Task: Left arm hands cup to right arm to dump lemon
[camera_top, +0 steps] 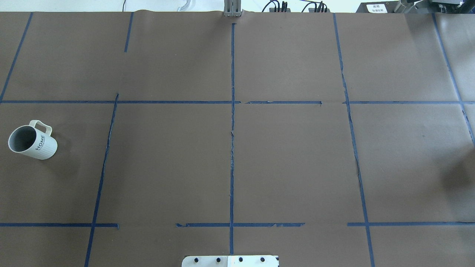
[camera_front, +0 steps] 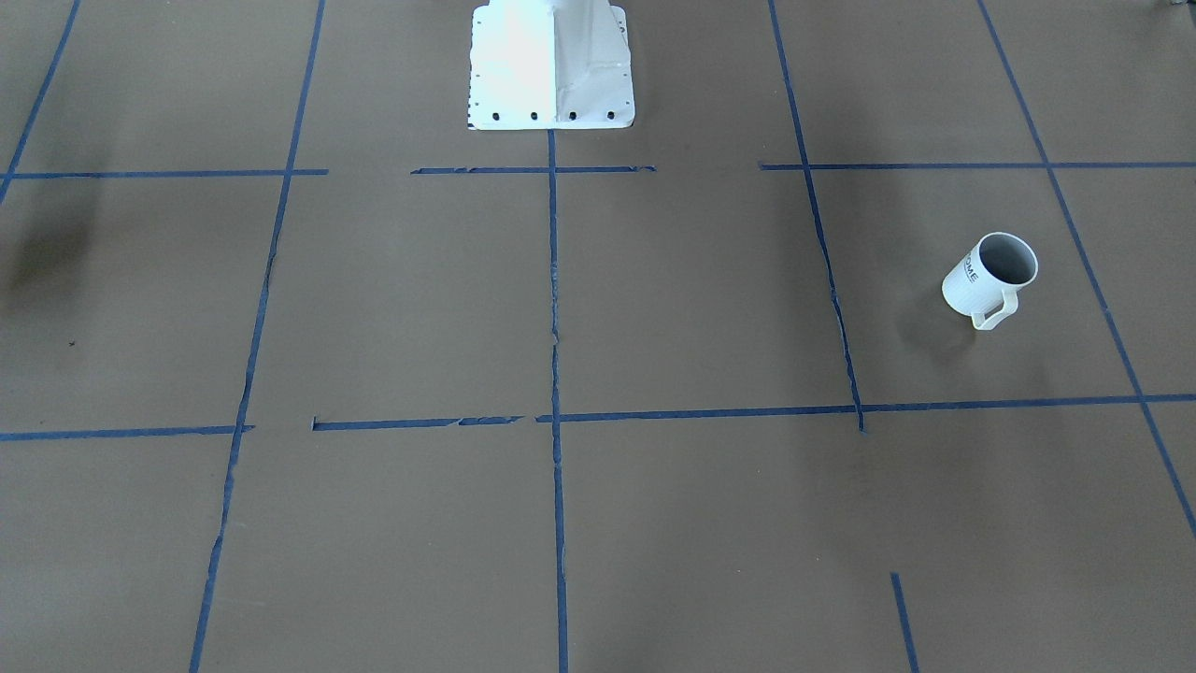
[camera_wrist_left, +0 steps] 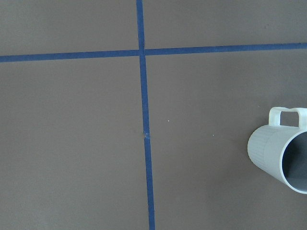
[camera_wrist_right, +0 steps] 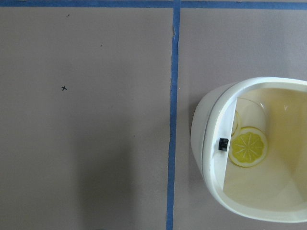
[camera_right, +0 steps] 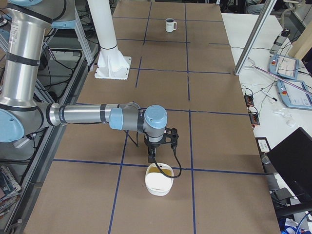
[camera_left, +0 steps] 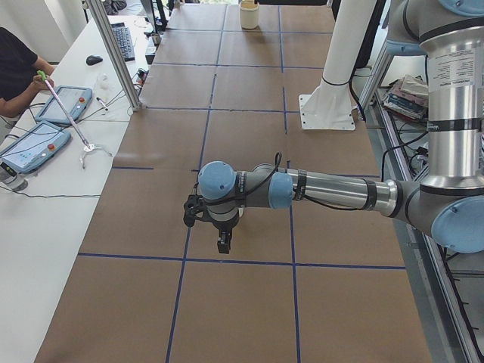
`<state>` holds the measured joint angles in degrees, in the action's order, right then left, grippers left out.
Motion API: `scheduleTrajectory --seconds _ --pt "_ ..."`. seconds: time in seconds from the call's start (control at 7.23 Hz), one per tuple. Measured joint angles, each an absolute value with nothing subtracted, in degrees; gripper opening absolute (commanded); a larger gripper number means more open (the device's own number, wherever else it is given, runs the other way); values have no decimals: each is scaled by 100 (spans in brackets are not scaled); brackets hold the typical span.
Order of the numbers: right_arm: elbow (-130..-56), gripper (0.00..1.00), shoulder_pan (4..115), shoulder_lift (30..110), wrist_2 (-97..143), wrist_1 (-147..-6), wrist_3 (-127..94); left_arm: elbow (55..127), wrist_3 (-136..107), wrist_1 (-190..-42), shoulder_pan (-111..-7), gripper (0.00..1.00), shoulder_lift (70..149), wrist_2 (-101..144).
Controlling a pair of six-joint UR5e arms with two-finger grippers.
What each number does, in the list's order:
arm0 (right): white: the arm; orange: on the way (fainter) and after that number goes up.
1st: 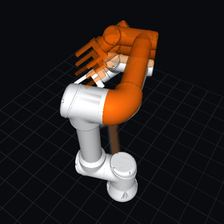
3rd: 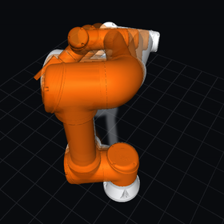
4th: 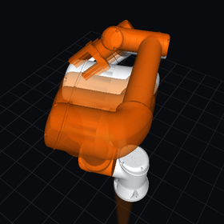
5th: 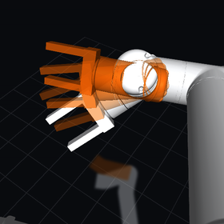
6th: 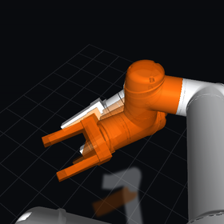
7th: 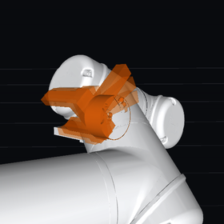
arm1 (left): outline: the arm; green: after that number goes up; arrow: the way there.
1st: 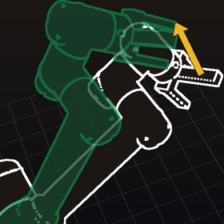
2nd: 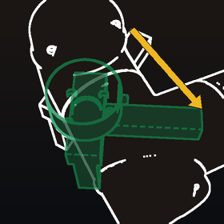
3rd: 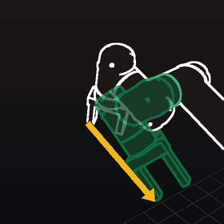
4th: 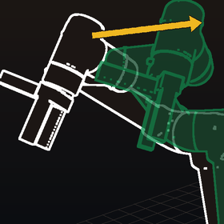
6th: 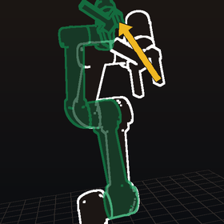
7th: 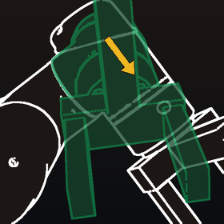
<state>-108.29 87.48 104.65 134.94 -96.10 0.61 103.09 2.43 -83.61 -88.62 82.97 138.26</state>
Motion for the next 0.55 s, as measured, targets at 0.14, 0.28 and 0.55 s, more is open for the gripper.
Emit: scheduleTrajectory --seconds 0.14,0.28,0.55 --pt "-10846 100 8749 10468 13407 -9608 44 10272 243 -8364 -8858 100 8297 13826" --pt "-10874 100 8749 10468 13328 -9607 31 10249 246 -8369 -8856 100 8297 13825" --pt "-10923 100 8748 10457 13235 -9612 18 10266 251 -8375 -8862 100 8292 13825"
